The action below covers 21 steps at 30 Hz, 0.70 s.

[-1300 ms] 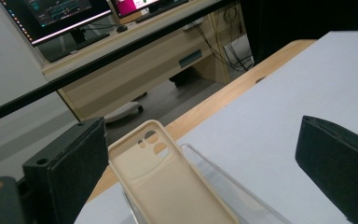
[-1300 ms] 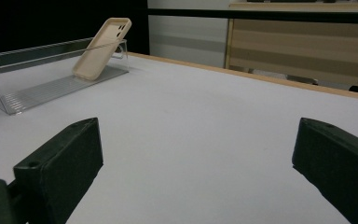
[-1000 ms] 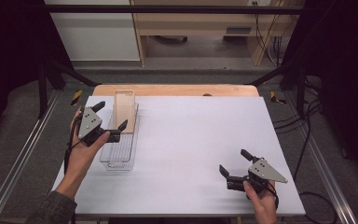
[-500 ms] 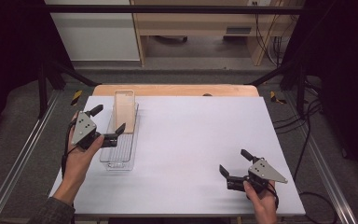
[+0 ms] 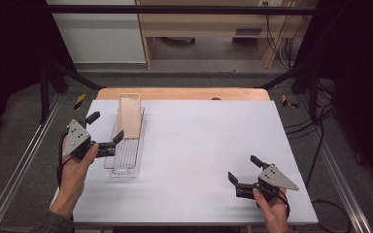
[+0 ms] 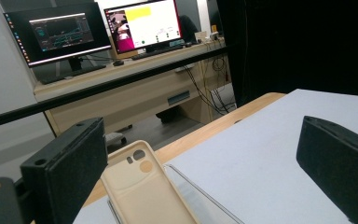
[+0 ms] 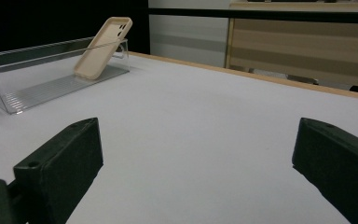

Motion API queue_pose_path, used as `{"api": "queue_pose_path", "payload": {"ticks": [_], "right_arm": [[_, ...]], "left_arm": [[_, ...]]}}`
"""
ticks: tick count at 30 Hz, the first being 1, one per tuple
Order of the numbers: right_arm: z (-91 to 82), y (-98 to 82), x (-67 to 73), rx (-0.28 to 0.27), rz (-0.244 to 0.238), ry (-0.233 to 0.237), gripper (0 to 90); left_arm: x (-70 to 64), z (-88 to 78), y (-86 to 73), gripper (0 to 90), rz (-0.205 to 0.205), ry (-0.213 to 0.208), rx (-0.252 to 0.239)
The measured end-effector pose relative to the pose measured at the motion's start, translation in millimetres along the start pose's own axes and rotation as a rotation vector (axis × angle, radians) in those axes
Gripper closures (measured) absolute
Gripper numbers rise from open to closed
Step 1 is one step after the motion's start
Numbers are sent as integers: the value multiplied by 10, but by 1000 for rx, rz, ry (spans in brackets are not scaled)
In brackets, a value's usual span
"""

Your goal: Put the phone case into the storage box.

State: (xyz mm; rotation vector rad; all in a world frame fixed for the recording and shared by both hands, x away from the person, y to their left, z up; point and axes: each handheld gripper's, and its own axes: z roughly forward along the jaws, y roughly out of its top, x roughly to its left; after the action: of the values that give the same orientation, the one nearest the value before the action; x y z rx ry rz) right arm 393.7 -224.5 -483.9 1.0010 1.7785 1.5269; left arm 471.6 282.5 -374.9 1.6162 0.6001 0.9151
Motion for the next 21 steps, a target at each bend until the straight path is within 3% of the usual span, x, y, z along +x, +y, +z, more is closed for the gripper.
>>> {"api": "queue_pose_path", "payload": {"ticks": [21], "right_arm": [[-11, 3, -9, -6, 1, -2, 18]], "left_arm": [[-57, -209, -87, 16, -5, 10, -25]]}}
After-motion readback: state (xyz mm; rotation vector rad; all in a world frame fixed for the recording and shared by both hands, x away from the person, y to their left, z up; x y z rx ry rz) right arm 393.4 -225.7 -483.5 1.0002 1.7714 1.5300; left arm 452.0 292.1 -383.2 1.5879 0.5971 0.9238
